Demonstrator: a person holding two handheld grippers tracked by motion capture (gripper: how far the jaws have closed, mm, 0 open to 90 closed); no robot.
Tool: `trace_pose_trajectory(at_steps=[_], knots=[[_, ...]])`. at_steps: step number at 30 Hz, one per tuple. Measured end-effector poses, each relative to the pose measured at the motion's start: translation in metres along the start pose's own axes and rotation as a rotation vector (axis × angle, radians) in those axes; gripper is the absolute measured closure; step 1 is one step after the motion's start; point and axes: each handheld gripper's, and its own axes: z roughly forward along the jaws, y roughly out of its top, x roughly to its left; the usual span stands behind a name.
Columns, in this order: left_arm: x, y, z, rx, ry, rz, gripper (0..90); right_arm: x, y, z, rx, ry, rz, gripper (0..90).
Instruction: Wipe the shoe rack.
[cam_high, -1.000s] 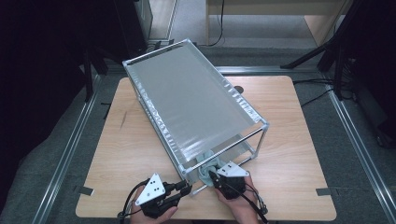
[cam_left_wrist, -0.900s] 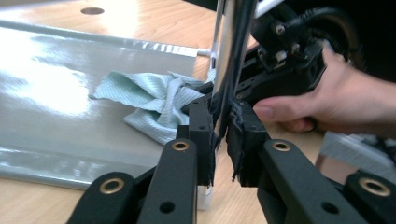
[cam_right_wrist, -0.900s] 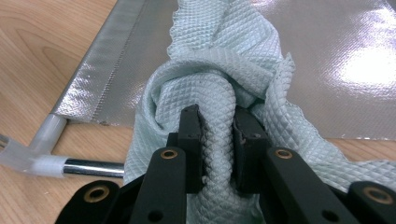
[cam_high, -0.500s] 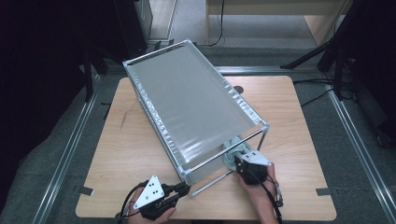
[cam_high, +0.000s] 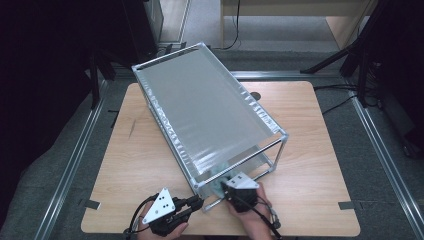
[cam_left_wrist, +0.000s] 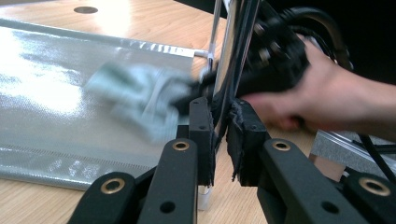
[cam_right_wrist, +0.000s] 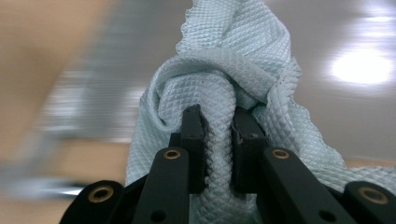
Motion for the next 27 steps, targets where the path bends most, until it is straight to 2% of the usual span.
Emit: trace_pose_trajectory(at_steps=[2,4,6,7,10,11,12,13,14,17,19,21,23,25,27], knots=[[0.000,0.000,0.000,-0.003,-0.003,-0.003,80.4,0.018,0.002,0.002,0.020,0.102,-0.009,77.9],[0.000,-0.001,0.000,-0.002,-0.003,-0.001,80.4,0.029,0.003,0.002,0.031,0.110,-0.037,77.9],[0.000,-0.001,0.000,-0.002,-0.005,-0.001,80.4,0.027,0.003,0.003,0.029,0.121,-0.027,78.2],[0.001,-0.001,0.000,-0.003,-0.006,-0.003,80.4,0.020,0.002,0.002,0.029,0.132,-0.004,78.4],[0.001,-0.001,0.000,-0.002,-0.007,-0.003,80.4,0.001,0.002,-0.002,0.028,0.068,0.024,78.5],[0.001,-0.001,0.000,-0.003,-0.007,-0.004,80.4,-0.012,0.001,-0.004,0.022,0.031,0.031,78.5],[0.001,-0.001,0.000,-0.003,-0.007,-0.004,80.4,-0.012,0.001,-0.004,0.022,0.031,0.031,78.5],[0.001,-0.001,0.000,-0.002,-0.007,-0.004,80.4,-0.036,-0.001,-0.009,0.017,-0.067,0.048,78.2],[0.001,-0.001,0.000,-0.002,-0.008,-0.004,80.4,-0.044,-0.002,-0.010,0.018,-0.109,0.038,78.0],[0.001,-0.001,0.000,-0.001,-0.011,-0.001,80.4,-0.073,-0.005,-0.018,0.010,-0.195,0.081,77.5],[0.001,-0.001,0.001,-0.001,-0.010,-0.001,80.4,-0.083,-0.007,-0.022,0.013,-0.239,0.100,77.5],[0.001,-0.001,0.001,0.001,-0.009,-0.001,80.4,-0.085,-0.009,-0.023,0.006,-0.237,0.131,77.4],[0.001,-0.001,0.001,0.002,-0.008,0.000,80.4,-0.079,-0.008,-0.023,0.011,-0.239,0.125,77.4],[0.001,-0.001,0.001,0.003,-0.008,0.001,80.4,-0.069,-0.008,-0.020,0.010,-0.177,0.128,77.4],[0.001,-0.001,0.001,0.003,-0.009,0.001,80.4,-0.051,-0.007,-0.015,0.007,-0.131,0.094,77.4]])
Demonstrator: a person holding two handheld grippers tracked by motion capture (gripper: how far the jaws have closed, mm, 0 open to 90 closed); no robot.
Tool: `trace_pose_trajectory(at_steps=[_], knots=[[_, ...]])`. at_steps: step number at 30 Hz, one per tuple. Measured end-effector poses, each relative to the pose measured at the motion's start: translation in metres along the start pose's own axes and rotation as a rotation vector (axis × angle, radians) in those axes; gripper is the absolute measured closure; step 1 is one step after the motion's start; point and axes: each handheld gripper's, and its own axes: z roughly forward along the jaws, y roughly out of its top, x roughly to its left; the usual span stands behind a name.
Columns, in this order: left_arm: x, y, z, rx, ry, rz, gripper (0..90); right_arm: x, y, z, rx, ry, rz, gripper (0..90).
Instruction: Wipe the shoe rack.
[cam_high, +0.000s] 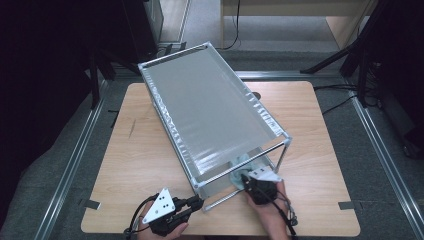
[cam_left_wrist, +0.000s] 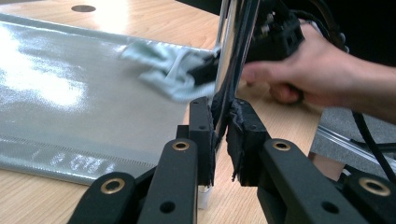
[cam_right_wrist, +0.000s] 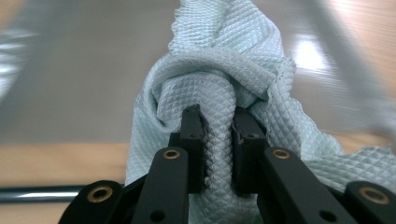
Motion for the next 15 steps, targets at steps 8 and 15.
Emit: trace_pose_trajectory(at_steps=[8,15], knots=[[0.001,0.000,0.001,0.001,-0.003,-0.001,80.4,0.082,-0.007,0.000,0.005,0.271,-0.102,77.5],[0.002,0.000,0.001,0.000,-0.007,-0.004,80.3,0.050,-0.007,-0.006,0.003,0.186,-0.069,77.8]])
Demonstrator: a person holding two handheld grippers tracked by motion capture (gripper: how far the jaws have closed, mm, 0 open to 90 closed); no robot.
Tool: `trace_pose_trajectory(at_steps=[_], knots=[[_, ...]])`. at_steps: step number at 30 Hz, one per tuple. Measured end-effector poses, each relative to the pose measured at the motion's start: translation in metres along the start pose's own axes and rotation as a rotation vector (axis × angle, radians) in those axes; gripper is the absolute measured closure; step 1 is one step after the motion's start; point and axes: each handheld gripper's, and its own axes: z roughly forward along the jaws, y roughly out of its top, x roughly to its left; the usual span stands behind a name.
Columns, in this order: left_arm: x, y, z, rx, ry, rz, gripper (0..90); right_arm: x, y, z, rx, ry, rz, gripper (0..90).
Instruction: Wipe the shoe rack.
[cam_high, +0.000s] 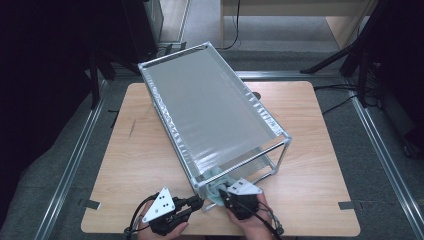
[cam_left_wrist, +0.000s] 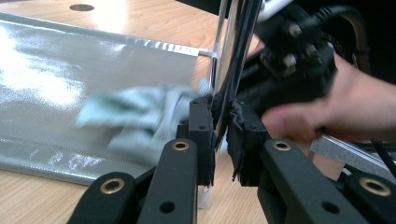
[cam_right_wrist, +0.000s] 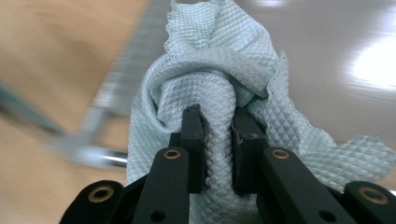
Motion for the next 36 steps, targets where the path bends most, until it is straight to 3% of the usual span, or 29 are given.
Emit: trace_pose_trajectory(at_steps=[6,10,11,13,16,17,20,25,26,27,28,30,32,36], knots=[[0.000,0.000,0.001,0.000,-0.001,-0.001,80.3,-0.049,0.002,-0.029,0.020,-0.147,0.040,77.7],[-0.001,0.000,0.001,0.001,0.002,0.001,80.3,-0.087,-0.006,-0.046,0.027,-0.295,0.086,77.9],[-0.001,0.000,0.001,0.001,0.002,0.001,80.3,-0.096,-0.011,-0.047,0.022,-0.313,0.106,78.0],[-0.001,0.000,0.002,0.003,0.003,0.003,80.3,-0.102,-0.018,-0.047,-0.003,-0.284,0.171,78.1],[-0.001,0.000,0.002,0.001,0.003,0.003,80.3,-0.092,-0.017,-0.043,0.019,-0.287,0.133,78.2],[-0.001,0.000,0.002,0.001,0.005,0.004,80.4,-0.076,-0.015,-0.038,0.026,-0.245,0.108,78.1],[0.001,0.000,0.002,0.000,0.003,0.001,80.3,-0.053,-0.014,-0.032,0.030,-0.192,0.072,78.0],[0.001,0.000,0.003,0.000,0.005,0.003,80.4,0.003,-0.008,-0.019,0.043,0.017,0.001,77.6],[0.001,0.000,0.003,0.000,0.005,0.003,80.4,0.003,-0.008,-0.019,0.043,0.017,0.001,77.6],[0.001,0.000,0.003,0.002,0.003,0.004,80.4,0.024,-0.006,-0.014,0.052,0.090,-0.036,77.6],[0.001,0.000,0.003,0.003,0.003,0.005,80.4,0.029,-0.005,-0.013,0.057,0.084,-0.050,77.7],[0.001,0.000,0.003,0.003,0.003,0.006,80.4,0.028,-0.004,-0.012,0.059,0.088,-0.043,77.9],[0.001,0.000,0.003,0.004,0.003,0.005,80.4,0.015,-0.003,-0.014,0.052,0.082,-0.016,78.2],[0.001,0.000,0.003,0.004,0.001,0.002,80.4,-0.021,-0.004,-0.022,0.040,-0.035,0.027,78.2]])
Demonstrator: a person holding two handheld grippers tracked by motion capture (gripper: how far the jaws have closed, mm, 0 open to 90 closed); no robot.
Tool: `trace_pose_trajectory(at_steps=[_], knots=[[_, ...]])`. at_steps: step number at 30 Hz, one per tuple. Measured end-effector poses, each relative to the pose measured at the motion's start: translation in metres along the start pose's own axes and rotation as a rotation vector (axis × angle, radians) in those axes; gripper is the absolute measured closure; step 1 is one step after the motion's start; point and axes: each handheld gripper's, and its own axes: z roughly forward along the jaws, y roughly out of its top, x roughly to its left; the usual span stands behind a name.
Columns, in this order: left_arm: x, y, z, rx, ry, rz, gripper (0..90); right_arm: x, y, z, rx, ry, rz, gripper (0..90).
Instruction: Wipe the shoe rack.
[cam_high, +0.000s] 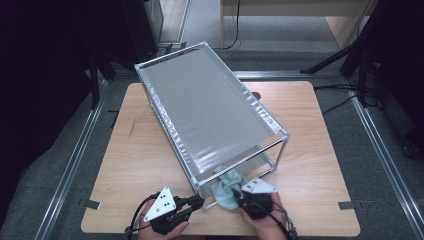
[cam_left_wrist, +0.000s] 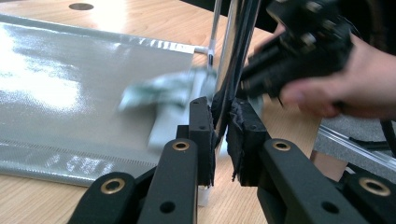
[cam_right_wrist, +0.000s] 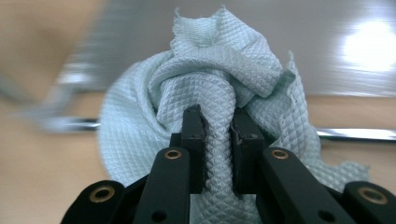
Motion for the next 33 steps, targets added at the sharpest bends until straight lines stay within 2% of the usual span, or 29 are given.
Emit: trace_pose_trajectory(at_steps=[4,7,8,9,12,17,20,21,23,27,31,32,33], knots=[[0.000,0.000,0.000,0.002,0.002,0.001,80.5,-0.051,-0.004,-0.008,-0.016,-0.148,0.095,78.0],[0.000,0.000,0.000,0.001,0.000,0.000,80.5,-0.083,-0.007,-0.017,-0.037,-0.196,0.198,78.1],[0.000,0.000,0.000,0.001,-0.001,0.000,80.5,-0.089,-0.007,-0.021,-0.049,-0.202,0.222,78.2],[0.000,0.000,0.000,0.001,0.000,0.000,80.4,-0.093,-0.005,-0.027,-0.074,-0.213,0.227,78.4],[0.000,0.000,0.000,0.002,-0.002,0.000,80.4,-0.093,0.004,-0.043,-0.146,-0.225,0.214,78.7],[0.000,-0.001,0.000,0.003,0.000,0.001,80.4,-0.087,0.030,-0.090,-0.326,-0.293,0.167,79.0],[0.001,-0.001,0.000,0.004,-0.001,0.001,80.4,-0.088,0.037,-0.113,-0.408,-0.313,0.175,79.2],[0.001,-0.001,0.001,0.004,-0.001,0.002,80.4,-0.090,0.036,-0.116,-0.413,-0.317,0.179,79.2],[0.001,-0.001,0.001,0.005,-0.001,0.002,80.4,-0.098,0.031,-0.116,-0.385,-0.327,0.200,79.2],[0.001,-0.001,0.001,0.005,0.000,0.002,80.4,-0.127,0.007,-0.097,-0.275,-0.380,0.284,79.2],[0.001,-0.001,0.001,0.005,-0.002,0.001,80.4,-0.155,-0.017,-0.086,-0.205,-0.446,0.371,79.2],[0.001,-0.001,0.002,0.004,-0.001,0.000,80.4,-0.160,-0.021,-0.084,-0.186,-0.472,0.375,79.1],[0.001,-0.001,0.002,0.004,-0.001,-0.001,80.4,-0.163,-0.024,-0.081,-0.154,-0.504,0.355,78.9]])
